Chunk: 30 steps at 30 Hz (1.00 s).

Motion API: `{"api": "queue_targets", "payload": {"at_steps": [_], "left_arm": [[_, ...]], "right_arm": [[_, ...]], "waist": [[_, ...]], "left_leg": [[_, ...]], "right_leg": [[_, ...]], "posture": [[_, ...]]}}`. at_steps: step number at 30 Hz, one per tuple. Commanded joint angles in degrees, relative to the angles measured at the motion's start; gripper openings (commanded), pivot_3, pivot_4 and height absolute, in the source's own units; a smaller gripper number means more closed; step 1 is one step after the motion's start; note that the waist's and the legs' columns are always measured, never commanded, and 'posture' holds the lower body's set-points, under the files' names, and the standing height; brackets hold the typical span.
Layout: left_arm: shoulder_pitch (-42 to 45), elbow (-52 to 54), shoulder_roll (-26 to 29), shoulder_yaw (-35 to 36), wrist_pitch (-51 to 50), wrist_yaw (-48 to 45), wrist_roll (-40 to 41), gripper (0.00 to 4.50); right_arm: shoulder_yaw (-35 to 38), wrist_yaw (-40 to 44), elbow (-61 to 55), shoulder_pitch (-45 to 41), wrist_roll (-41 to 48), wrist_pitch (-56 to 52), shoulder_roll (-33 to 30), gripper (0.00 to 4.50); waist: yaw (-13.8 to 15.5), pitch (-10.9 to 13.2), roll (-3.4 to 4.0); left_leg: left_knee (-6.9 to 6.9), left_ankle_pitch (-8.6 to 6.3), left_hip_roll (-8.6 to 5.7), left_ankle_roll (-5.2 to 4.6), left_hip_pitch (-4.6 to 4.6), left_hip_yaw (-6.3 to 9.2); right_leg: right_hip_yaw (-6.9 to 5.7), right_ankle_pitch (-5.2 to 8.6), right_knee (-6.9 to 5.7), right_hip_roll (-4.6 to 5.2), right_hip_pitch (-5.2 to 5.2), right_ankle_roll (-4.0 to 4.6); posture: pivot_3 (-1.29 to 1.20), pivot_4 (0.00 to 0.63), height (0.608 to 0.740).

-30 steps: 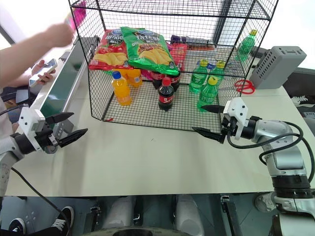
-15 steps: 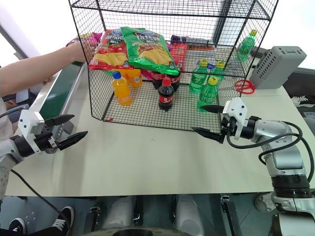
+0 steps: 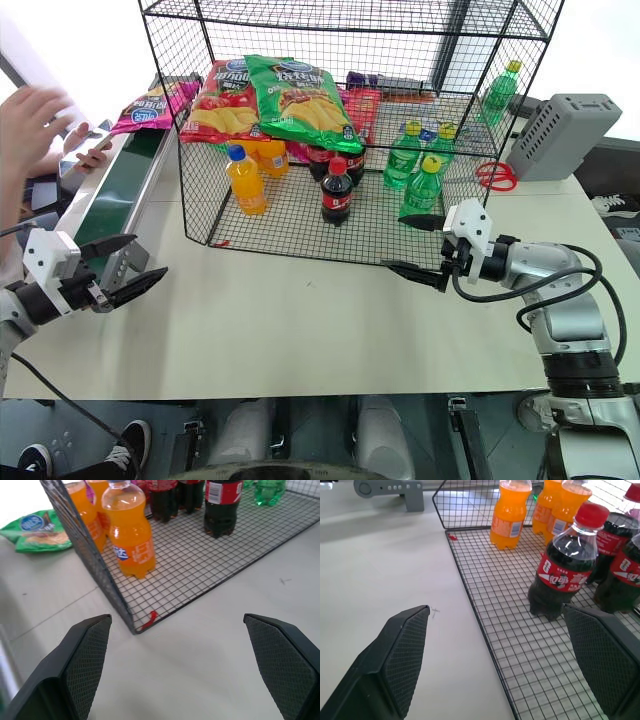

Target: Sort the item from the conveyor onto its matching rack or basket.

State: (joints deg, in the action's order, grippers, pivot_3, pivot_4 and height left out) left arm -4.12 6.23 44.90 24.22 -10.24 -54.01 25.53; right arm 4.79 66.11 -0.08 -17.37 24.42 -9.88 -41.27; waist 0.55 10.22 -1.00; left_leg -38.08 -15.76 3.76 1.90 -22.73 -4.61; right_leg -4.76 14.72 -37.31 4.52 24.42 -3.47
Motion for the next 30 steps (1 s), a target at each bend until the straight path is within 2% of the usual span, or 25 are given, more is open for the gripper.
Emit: {"api": "queue_targets", "payload": {"at_steps": [1, 9, 13, 18, 22, 25, 30], "left_arm": [[-1.52, 0.68, 0.32, 3.47, 5.93, 1.97, -3.29, 4.5], [-7.88, -0.93, 0.91, 9.76, 17.32, 5.89, -10.57, 4.5], [-13.91, -2.31, 1.43, 12.65, 23.15, 8.89, -17.84, 4.5], [-21.92, -4.33, 0.36, 17.51, 33.84, 11.87, -23.23, 4.5], [-23.73, -9.4, 1.57, 19.41, 43.83, 18.1, -30.9, 4.5], [-24.02, -13.58, 3.1, 19.02, 48.43, 21.69, -35.31, 4.5], [-24.3, -19.64, 4.78, 18.27, 54.41, 28.61, -41.7, 4.5]], "right_arm": [[-1.08, -0.5, -3.91, -1.16, 2.59, -2.47, 2.07, 4.39], [-6.11, -0.75, -6.9, -3.55, 5.84, -8.38, 8.16, 4.45], [-8.85, 0.13, -7.56, -4.7, 5.43, -9.01, 9.93, 4.45], [-13.07, 1.76, -7.0, -5.59, 3.93, -7.97, 11.96, 4.45], [-13.96, 1.74, -6.4, -6.45, 4.44, -8.67, 13.86, 4.45], [-14.47, 2.17, -5.12, -6.51, 1.89, -5.01, 14.22, 4.45], [-12.73, 1.37, -7.95, -5.45, 7.74, -7.91, 16.94, 4.45]], "waist": [[-0.01, 0.0, 0.0], [-0.3, 0.0, 0.0], [-0.45, -0.01, 0.02], [-0.67, -0.04, -0.03], [-0.87, -0.05, -0.05], [-0.96, -0.06, -0.06], [-1.35, -0.07, -0.09]], "left_leg": [[0.0, 0.0, 0.0, 0.0, 0.0, 0.0], [0.01, 0.0, 0.02, 0.0, 0.0, -0.01], [0.02, -0.01, 0.02, 0.0, 0.01, -0.03], [0.03, -0.01, 0.05, -0.01, 0.0, -0.04], [0.03, -0.02, 0.05, -0.01, -0.01, -0.01], [0.03, -0.02, 0.05, -0.01, -0.01, -0.01], [0.07, -0.03, 0.08, -0.02, -0.02, -0.06]], "right_leg": [[0.0, 0.0, 0.0, 0.01, 0.0, 0.0], [0.0, 0.0, -0.01, 0.01, 0.01, 0.01], [0.0, 0.01, -0.01, 0.02, 0.03, 0.02], [-0.02, 0.01, 0.01, 0.02, 0.05, 0.03], [-0.04, 0.01, 0.0, 0.03, 0.05, 0.04], [-0.05, 0.01, 0.0, 0.05, 0.04, 0.06], [-0.06, 0.0, 0.0, 0.05, 0.09, 0.05]], "posture": [[0.0, 0.15, 0.74], [0.0, 0.15, 0.74], [0.0, 0.15, 0.74], [0.0, 0.15, 0.74], [0.0, 0.15, 0.74], [0.0, 0.15, 0.74], [0.0, 0.15, 0.74]]}}
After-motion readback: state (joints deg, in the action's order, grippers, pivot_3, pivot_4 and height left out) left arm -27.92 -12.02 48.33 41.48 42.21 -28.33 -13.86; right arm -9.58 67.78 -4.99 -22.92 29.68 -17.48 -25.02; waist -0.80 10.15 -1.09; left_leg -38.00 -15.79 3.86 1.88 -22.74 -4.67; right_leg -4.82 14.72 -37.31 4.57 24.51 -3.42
